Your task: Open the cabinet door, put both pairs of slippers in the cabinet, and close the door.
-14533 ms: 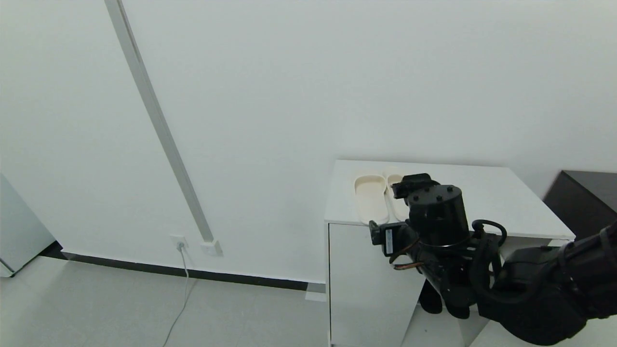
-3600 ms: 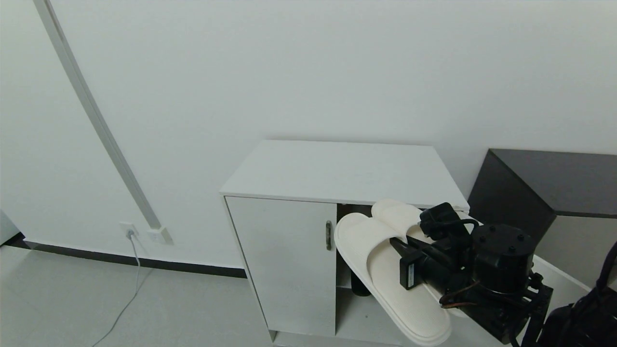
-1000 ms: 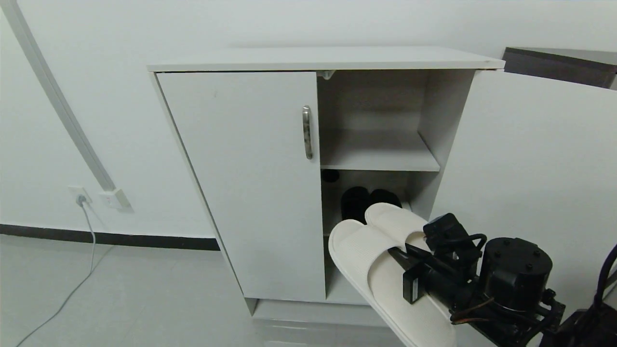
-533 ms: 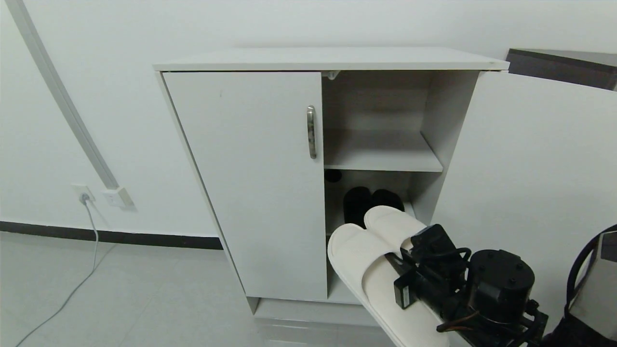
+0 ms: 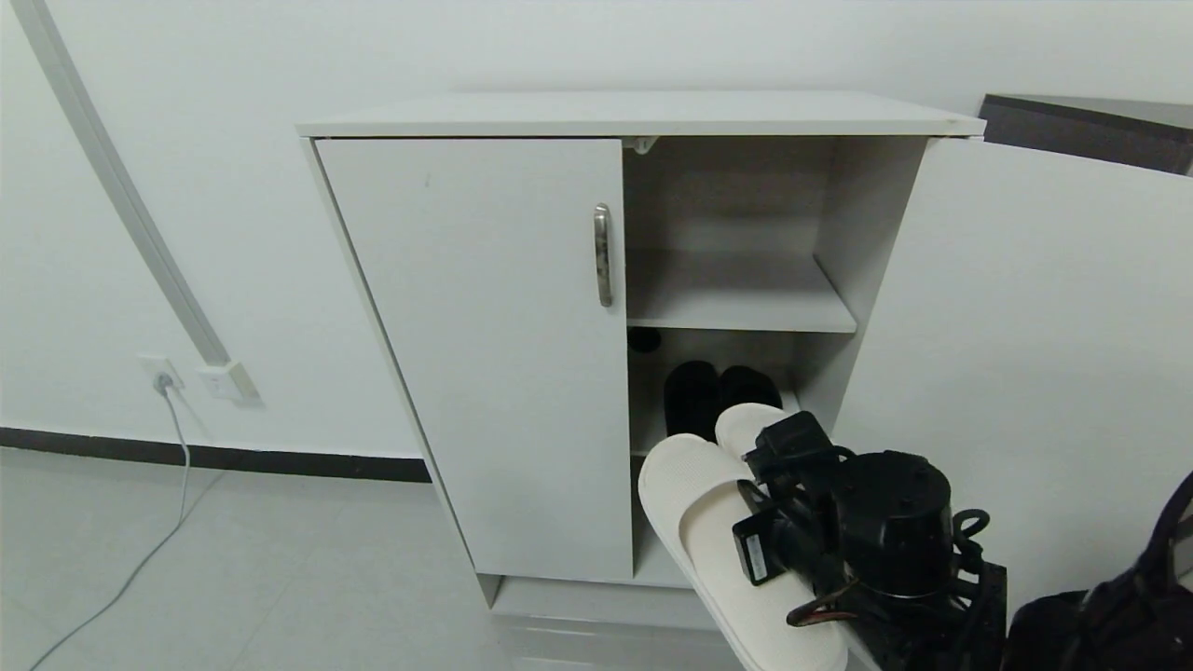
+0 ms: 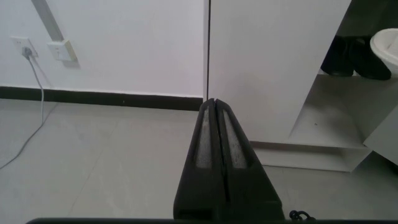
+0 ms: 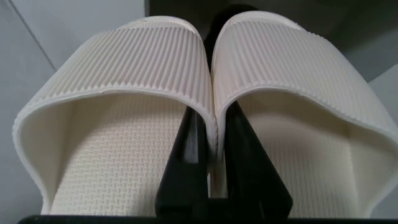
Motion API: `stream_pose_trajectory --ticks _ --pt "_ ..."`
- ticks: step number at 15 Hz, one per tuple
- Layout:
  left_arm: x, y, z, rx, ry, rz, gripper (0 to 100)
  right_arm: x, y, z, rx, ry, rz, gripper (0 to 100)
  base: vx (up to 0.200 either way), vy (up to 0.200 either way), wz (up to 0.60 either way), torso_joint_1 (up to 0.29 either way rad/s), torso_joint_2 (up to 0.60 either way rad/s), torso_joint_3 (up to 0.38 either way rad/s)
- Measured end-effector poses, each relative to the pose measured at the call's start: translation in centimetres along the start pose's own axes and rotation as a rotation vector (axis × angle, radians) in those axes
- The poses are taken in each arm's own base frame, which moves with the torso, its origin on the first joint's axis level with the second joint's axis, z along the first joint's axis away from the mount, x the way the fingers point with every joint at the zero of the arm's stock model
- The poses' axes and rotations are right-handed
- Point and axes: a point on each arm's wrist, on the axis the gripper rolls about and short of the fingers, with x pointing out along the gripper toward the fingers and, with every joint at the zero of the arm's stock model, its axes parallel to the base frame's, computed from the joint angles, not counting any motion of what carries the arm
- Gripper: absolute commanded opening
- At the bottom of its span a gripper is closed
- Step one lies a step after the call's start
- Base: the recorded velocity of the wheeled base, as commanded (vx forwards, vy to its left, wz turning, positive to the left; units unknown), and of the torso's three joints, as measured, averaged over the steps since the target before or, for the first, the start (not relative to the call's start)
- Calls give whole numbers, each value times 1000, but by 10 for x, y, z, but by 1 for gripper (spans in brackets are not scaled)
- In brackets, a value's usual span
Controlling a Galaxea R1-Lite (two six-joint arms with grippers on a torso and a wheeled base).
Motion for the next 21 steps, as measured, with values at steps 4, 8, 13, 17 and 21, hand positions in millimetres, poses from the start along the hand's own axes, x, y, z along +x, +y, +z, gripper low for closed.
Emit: stream_pose_trajectory --ticks 4,8,13,17,21 --pt "0 0 0 3 0 0 0 -14 3 49 120 110 -74 0 0 0 0 0 0 0" --pt "0 0 0 4 0 -1 0 -31 -2 104 222 34 -196 0 0 0 0 0 0 0" --pt "0 0 0 4 0 -1 0 -24 -3 127 270 -59 -257 0 0 0 0 0 0 0" --pt "0 0 0 5 0 -1 0 -18 -1 127 248 -54 -284 0 0 0 0 0 0 0" --pt "0 0 0 5 0 0 0 -9 2 118 229 -26 -290 0 0 0 0 0 0 0"
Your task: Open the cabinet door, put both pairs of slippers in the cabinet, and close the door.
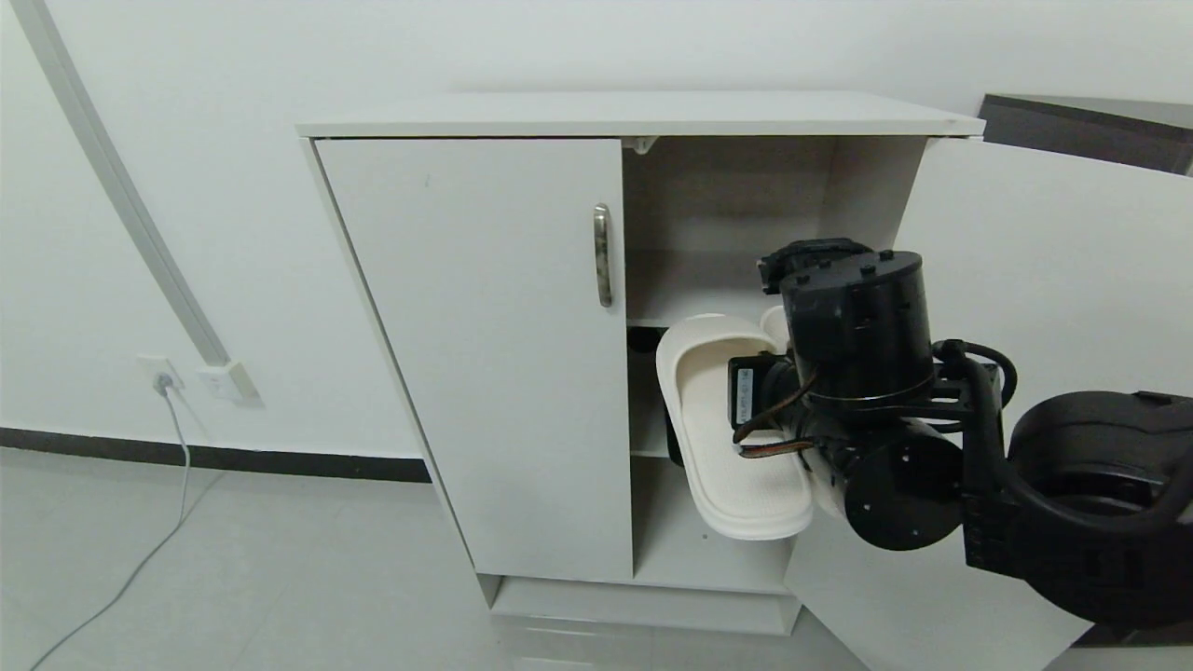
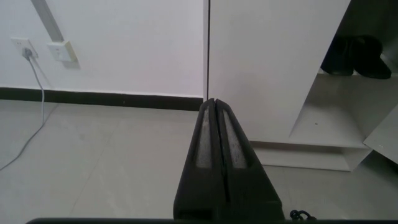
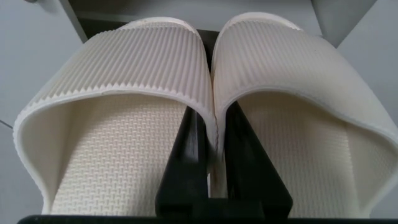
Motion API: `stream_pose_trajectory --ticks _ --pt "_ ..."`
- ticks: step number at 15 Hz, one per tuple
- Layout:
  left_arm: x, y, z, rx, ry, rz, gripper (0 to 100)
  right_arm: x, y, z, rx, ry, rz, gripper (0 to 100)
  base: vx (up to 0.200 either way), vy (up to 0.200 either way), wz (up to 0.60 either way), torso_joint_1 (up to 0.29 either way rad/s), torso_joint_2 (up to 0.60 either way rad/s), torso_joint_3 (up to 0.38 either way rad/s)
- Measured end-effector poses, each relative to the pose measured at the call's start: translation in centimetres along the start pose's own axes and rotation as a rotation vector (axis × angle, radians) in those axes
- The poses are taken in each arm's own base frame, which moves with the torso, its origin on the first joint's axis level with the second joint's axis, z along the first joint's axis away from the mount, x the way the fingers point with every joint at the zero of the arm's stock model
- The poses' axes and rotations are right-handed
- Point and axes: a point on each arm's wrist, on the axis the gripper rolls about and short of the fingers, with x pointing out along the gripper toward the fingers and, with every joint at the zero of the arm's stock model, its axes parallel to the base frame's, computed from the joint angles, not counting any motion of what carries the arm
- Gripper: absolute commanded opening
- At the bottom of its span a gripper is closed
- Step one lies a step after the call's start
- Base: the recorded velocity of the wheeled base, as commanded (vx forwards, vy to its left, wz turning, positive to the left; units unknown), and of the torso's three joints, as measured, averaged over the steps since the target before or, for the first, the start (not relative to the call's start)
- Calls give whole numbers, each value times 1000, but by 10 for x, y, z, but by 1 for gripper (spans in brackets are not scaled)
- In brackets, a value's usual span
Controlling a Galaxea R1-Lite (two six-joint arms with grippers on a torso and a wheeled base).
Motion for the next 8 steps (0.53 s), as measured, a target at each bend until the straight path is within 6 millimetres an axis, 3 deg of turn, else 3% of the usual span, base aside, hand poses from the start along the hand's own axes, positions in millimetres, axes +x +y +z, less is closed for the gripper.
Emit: stream_pose_trajectory --ticks 3,8 --pt "0 0 0 0 0 0 0 2 1 -2 -3 4 -1 0 0 0 0 0 0 0" --pt "0 0 0 0 0 0 0 1 1 -4 -3 5 0 0 200 0 0 2 2 4"
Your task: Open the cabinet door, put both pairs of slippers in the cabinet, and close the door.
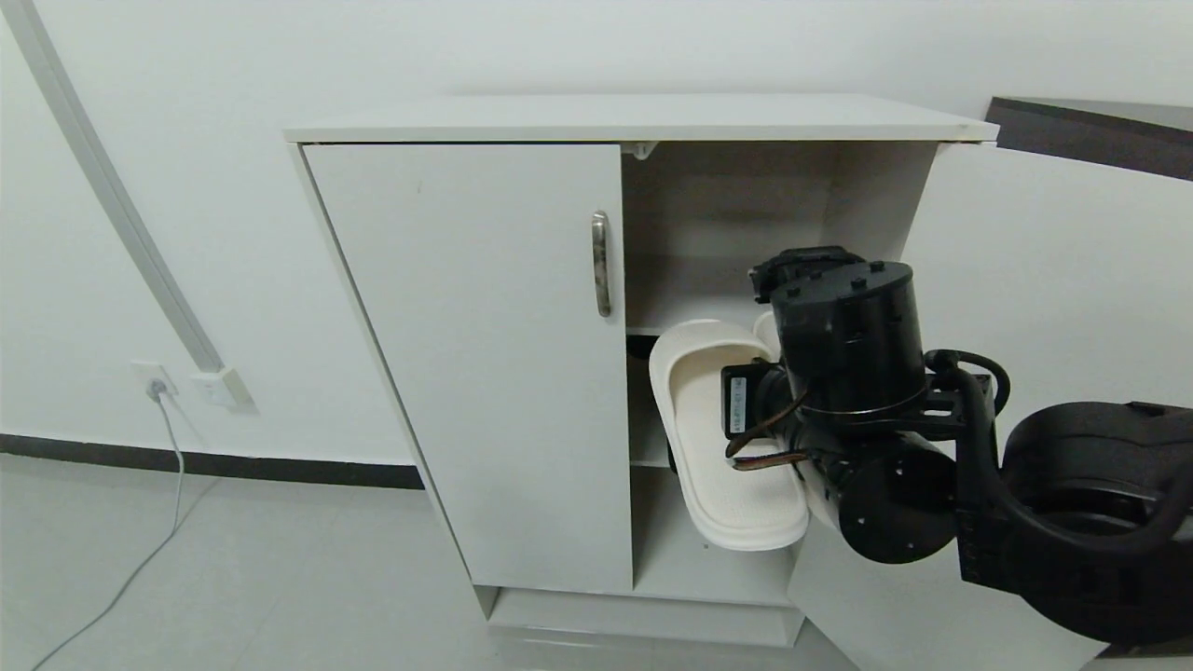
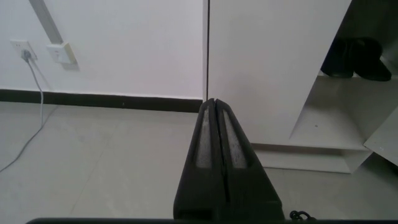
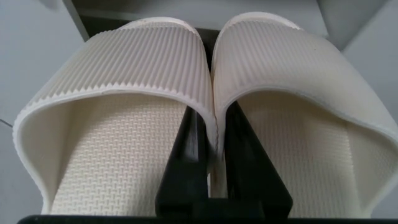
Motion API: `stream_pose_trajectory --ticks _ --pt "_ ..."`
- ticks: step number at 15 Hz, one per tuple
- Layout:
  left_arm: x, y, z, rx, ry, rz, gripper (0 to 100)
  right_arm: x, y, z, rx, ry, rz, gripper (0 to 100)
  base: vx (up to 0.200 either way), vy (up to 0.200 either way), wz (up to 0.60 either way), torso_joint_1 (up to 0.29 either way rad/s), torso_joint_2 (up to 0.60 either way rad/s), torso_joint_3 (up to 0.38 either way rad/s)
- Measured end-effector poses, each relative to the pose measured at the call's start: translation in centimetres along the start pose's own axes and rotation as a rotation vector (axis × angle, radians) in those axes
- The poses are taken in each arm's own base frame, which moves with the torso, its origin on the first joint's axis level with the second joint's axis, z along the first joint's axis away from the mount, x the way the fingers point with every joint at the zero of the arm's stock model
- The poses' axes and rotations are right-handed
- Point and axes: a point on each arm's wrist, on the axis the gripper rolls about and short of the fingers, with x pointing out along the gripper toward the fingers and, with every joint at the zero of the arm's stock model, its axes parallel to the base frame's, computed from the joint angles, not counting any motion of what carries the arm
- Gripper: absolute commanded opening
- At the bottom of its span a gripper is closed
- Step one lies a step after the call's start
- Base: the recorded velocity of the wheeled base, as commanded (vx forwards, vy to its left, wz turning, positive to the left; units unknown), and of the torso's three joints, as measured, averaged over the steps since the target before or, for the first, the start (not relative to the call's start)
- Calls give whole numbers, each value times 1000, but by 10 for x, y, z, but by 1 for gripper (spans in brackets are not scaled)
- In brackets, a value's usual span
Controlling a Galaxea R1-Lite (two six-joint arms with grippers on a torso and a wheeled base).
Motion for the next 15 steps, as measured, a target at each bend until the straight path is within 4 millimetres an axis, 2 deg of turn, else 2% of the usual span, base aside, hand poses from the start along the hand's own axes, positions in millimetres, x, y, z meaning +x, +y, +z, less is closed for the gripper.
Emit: stream_pose_trajectory --ticks 6,9,15 --pt "0 0 0 0 1 0 0 -1 -3 3 6 -5 -1 0 200 0 0 3 3 1" --pt "0 0 0 0 2 -1 0 3 -2 3 12 -8 -6 0 0 0 0 0 0 0" --pt "0 0 0 1 0 0 0 41 -4 13 48 -23 -66 0 0 0 0 0 0 0"
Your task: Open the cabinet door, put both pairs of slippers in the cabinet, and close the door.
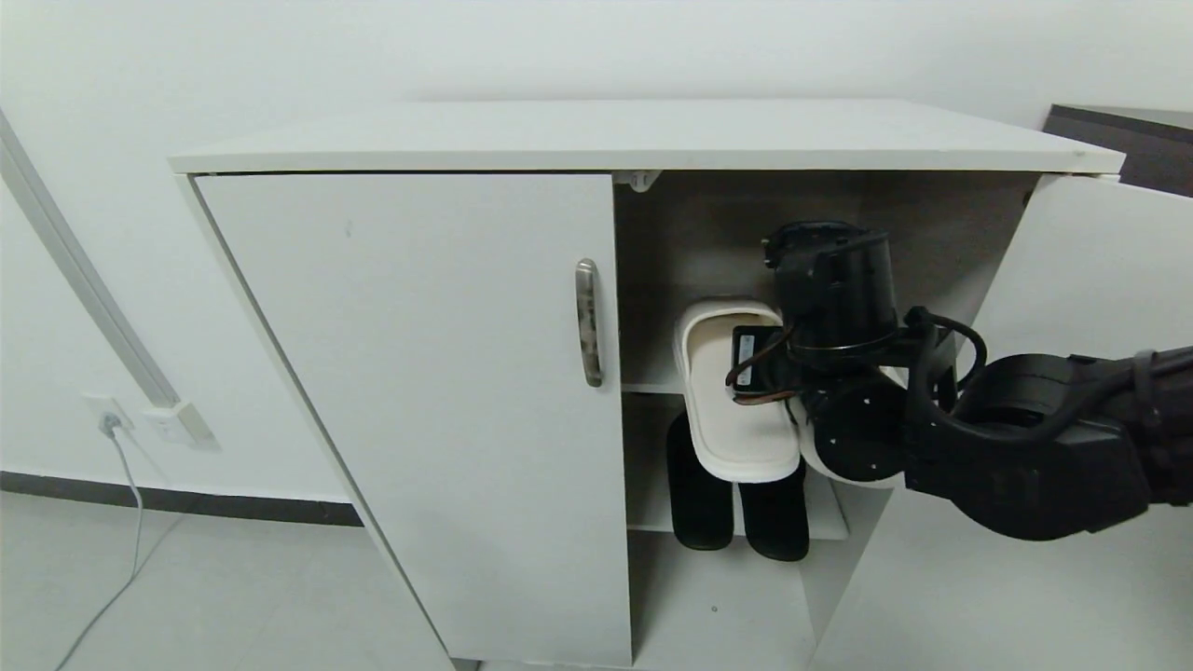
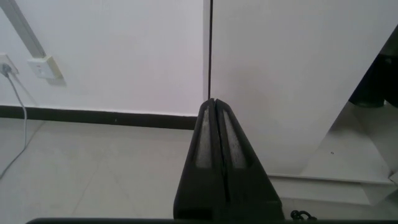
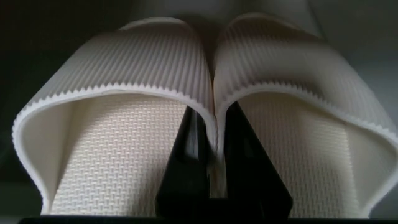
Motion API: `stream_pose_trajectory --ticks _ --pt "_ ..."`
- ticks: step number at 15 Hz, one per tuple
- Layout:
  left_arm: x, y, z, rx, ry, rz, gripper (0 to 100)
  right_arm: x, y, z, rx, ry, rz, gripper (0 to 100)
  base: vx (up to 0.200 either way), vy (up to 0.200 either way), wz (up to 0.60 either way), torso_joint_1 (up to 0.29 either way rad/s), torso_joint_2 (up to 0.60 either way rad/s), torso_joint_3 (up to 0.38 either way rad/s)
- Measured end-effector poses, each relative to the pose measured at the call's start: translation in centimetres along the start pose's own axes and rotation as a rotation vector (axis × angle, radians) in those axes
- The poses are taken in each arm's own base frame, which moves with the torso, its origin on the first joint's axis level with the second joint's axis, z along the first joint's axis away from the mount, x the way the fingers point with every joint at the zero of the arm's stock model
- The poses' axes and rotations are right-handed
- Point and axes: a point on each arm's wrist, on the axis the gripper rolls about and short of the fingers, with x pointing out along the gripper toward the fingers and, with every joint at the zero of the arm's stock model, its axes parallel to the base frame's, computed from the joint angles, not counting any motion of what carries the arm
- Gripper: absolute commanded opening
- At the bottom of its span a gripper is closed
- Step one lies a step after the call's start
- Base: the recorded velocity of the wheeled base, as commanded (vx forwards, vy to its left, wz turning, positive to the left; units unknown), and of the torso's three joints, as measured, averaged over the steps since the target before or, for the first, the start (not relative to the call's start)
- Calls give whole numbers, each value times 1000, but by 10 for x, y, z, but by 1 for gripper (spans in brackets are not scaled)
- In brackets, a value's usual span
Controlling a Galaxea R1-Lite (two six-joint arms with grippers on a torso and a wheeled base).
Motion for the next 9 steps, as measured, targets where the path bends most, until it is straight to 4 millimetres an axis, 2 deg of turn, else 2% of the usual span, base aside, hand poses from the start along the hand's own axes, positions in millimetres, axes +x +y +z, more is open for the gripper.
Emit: stream_pose_trajectory --ticks 3,9 --pt "0 0 0 0 1 0 0 20 3 0 1 5 -29 0 0 0 0 0 0 0" --pt "0 0 0 0 0 0 0 53 3 13 10 13 -61 0 0 0 0 0 0 0"
